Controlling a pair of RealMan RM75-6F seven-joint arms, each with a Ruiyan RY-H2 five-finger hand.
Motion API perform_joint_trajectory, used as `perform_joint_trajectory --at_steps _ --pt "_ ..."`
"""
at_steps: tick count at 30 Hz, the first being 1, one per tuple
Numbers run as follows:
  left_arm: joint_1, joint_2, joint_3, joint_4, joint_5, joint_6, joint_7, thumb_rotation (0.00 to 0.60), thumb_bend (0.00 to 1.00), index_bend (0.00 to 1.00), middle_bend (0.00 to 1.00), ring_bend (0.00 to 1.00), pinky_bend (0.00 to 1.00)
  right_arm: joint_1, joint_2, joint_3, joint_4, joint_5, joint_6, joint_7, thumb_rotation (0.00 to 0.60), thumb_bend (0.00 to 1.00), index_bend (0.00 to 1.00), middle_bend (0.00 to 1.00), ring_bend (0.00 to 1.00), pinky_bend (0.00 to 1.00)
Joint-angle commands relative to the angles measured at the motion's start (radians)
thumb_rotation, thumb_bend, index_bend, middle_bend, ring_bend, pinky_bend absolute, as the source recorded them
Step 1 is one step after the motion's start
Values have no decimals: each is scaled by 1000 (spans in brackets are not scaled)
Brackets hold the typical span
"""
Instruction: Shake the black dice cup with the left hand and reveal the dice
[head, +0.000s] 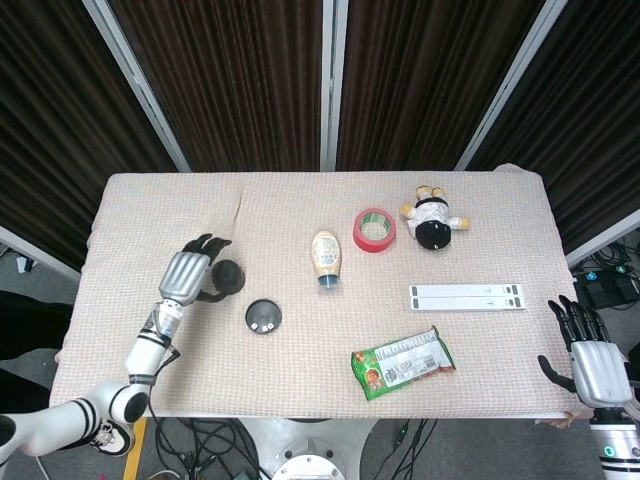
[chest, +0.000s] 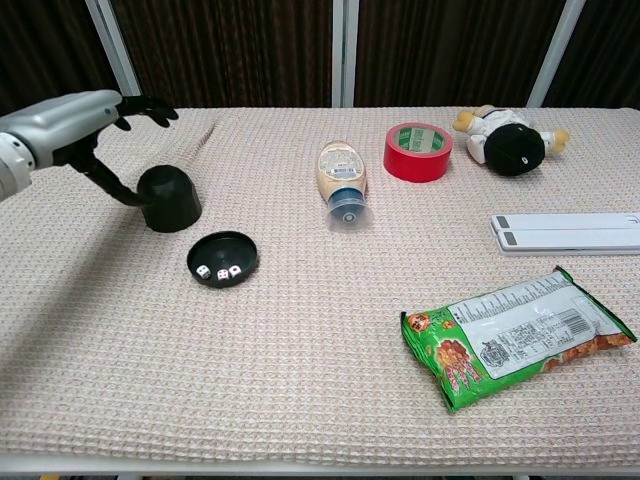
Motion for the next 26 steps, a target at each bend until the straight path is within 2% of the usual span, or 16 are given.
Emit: perform_joint_trajectory --at_steps 1,6,8,15,26 --pt "55 105 14 -146 -44 57 123 600 41 146 145 85 173 0 -1 -2 1 -4 2 2 600 207 0 0 0 43" --pt "149 221 41 -319 -101 155 210 600 37 146 145 85 167 0 0 -4 -6 -18 17 -2 600 208 0 0 0 42" --pt "190 247 57 -351 -97 209 216 600 29 146 145 85 167 -2 2 -6 -12 -26 26 -6 600 208 0 0 0 42" --pt "316 260 118 -348 -15 397 206 600 17 146 145 85 166 -3 8 -12 -41 -46 43 -26 600 207 0 0 0 43" --pt "454 334 180 -401 54 518 148 600 16 146 148 85 164 -1 8 -17 -68 -62 49 -57 600 207 0 0 0 42"
